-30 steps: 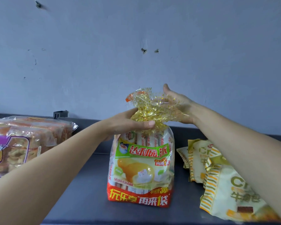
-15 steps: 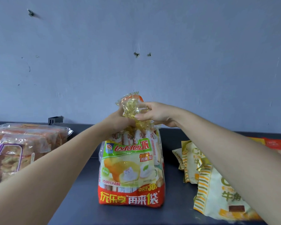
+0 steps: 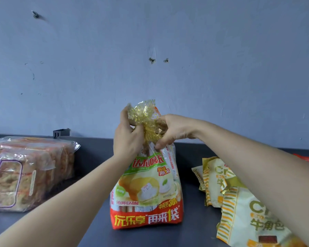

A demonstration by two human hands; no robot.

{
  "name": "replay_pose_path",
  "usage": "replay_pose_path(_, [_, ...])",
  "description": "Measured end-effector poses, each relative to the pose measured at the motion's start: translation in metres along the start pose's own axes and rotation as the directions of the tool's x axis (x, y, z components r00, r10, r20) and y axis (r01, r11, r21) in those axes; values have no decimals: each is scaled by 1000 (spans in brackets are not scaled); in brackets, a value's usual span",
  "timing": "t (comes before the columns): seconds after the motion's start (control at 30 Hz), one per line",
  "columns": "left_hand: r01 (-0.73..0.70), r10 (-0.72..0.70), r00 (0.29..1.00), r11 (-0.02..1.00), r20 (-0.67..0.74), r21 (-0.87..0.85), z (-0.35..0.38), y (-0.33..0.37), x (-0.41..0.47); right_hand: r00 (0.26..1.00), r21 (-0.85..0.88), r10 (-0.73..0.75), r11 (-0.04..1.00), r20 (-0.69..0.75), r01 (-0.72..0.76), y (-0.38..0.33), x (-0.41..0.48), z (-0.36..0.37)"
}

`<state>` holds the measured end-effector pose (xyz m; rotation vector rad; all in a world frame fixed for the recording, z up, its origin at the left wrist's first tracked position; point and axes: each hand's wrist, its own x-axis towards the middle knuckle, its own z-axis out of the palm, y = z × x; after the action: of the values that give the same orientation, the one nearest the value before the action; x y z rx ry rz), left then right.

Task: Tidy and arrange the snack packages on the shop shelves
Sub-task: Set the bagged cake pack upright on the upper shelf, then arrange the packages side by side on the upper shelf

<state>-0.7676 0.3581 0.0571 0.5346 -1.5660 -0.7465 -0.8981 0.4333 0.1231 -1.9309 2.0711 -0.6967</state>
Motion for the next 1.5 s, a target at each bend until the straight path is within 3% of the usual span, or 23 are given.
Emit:
replay_pose_path(0.17, [-6,-1,997,996,79,89,1,3,-4,1000,63,-5,998,12,4,16,2,5])
replay_pose_path(0.33, [52,-175,959,882,222,469,-14,-1,9,999,-48,-3,999,-42,1,15,2,2])
replay_pose_path(0.47, [245,-361,871,907,335,342,-24,-7,7,990,36,53,998,132,-59,22,0,5])
replay_pose_path(0.7, [199,-329,897,897,296,394,-27,-3,-2,997,19,58,998,57,-59,25,-4,11])
replay_pose_path(0.8, [65,-165,957,924,239,376,-27,5,-9,1000,-2,14,1000,17,-14,22,-21,7])
replay_pose_path(0.9, [-158,112,985,899,134,409,-22,20,-24,996,-38,-17,999,-88,14,22,-50,-5])
replay_pose_path(1.03, [-431,450,890,784,70,447,-4,50,-54,981,-9,27,1000,-193,-29,36,-96,-29])
replay_pose_path(1.13, [-556,527,829,745,187,368,23,71,-77,963,7,73,997,-260,-74,51,-132,-41])
replay_pose_path(1.23, [-469,348,823,862,450,192,50,80,-100,930,23,153,988,-335,-154,69,-164,-46])
replay_pose_path(1.33, [-303,91,657,941,749,152,71,75,-117,898,41,241,969,-367,-243,86,-195,-48])
replay_pose_path(1.4, [-313,37,563,934,826,172,83,70,-126,894,21,302,950,-331,-313,95,-216,-49])
replay_pose_path(1.5, [-231,13,556,963,831,139,98,65,-133,902,-78,378,913,-207,-400,104,-242,-48])
